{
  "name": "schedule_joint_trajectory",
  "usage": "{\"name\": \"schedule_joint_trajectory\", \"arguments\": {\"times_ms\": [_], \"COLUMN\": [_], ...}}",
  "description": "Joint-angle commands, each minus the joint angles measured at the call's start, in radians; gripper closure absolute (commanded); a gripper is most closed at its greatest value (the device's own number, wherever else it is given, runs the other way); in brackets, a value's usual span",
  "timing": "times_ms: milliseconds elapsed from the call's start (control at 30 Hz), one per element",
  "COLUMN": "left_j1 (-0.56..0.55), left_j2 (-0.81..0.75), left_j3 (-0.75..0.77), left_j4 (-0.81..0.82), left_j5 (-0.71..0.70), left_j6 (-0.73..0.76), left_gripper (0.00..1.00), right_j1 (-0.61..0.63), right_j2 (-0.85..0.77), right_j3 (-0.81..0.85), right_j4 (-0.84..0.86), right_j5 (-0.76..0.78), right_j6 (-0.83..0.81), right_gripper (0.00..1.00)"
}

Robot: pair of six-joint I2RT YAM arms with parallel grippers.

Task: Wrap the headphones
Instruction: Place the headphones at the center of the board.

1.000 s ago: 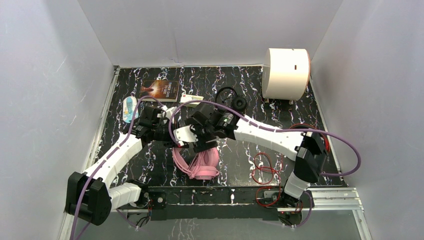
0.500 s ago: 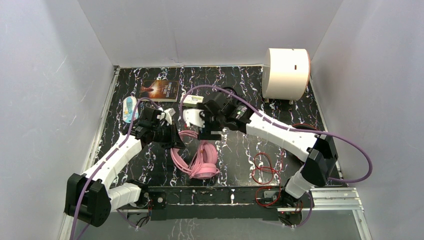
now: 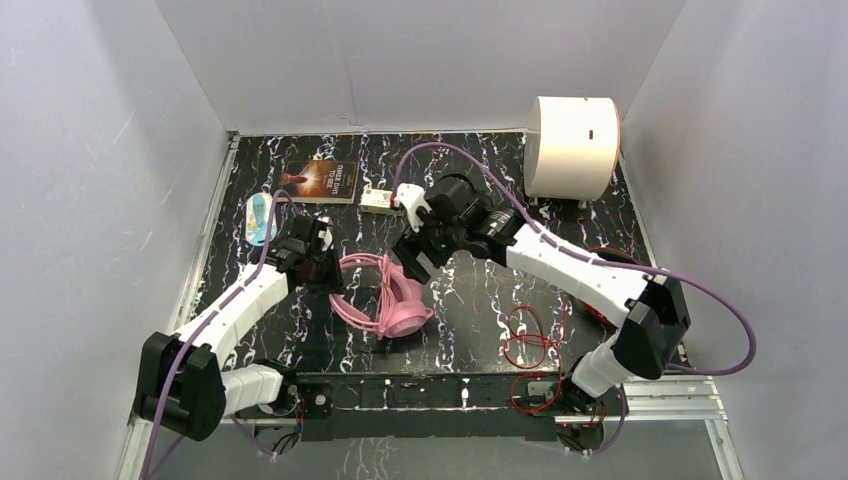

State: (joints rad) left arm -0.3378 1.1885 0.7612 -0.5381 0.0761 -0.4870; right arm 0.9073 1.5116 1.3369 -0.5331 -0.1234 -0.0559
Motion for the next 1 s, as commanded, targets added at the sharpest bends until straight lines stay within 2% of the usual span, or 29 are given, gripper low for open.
{"name": "schedule_joint_trajectory", "arguments": {"times_ms": [0,233,333,467,533,600,667,767,800,933,967], "left_j1": [0.009,0.015,0.027,0.031,0.031,0.031,0.031,0.031,0.031,0.031,0.031], "left_j2": [0.045,0.193,0.256,0.287,0.230,0.165,0.061,0.019,0.011,-0.041,-0.064], "left_j3": [-0.010,-0.003,-0.006,0.041,0.053,0.070,0.131,0.165,0.178,0.216,0.215], "left_j4": [0.020,0.021,0.047,-0.047,-0.086,-0.129,-0.222,-0.243,-0.255,-0.291,-0.295], "left_j5": [-0.184,-0.220,-0.287,-0.366,-0.380,-0.391,-0.444,-0.460,-0.457,-0.334,-0.283], "left_j6": [0.023,-0.020,-0.045,-0.111,-0.130,-0.144,-0.158,-0.150,-0.147,-0.128,-0.138], "left_gripper": [1.00,0.90,0.84,0.58,0.44,0.19,0.09,0.07,0.03,0.02,0.04], "right_j1": [-0.046,-0.125,-0.153,-0.202,-0.210,-0.217,-0.239,-0.254,-0.256,-0.268,-0.268], "right_j2": [-0.065,-0.108,-0.166,-0.221,-0.239,-0.251,-0.231,-0.210,-0.204,-0.202,-0.207], "right_j3": [-0.018,-0.092,-0.133,-0.148,-0.128,-0.125,-0.108,-0.097,-0.094,-0.076,-0.072], "right_j4": [0.065,0.102,0.098,0.045,0.014,0.004,-0.029,-0.061,-0.074,-0.117,-0.120], "right_j5": [-0.040,-0.057,-0.034,0.009,0.025,0.037,0.074,0.068,0.068,0.084,0.081], "right_j6": [0.097,0.154,0.138,0.159,0.159,0.162,0.188,0.189,0.185,0.174,0.173], "right_gripper": [0.01,0.01,0.01,0.01,0.01,0.01,0.01,0.01,0.02,0.01,0.01]}}
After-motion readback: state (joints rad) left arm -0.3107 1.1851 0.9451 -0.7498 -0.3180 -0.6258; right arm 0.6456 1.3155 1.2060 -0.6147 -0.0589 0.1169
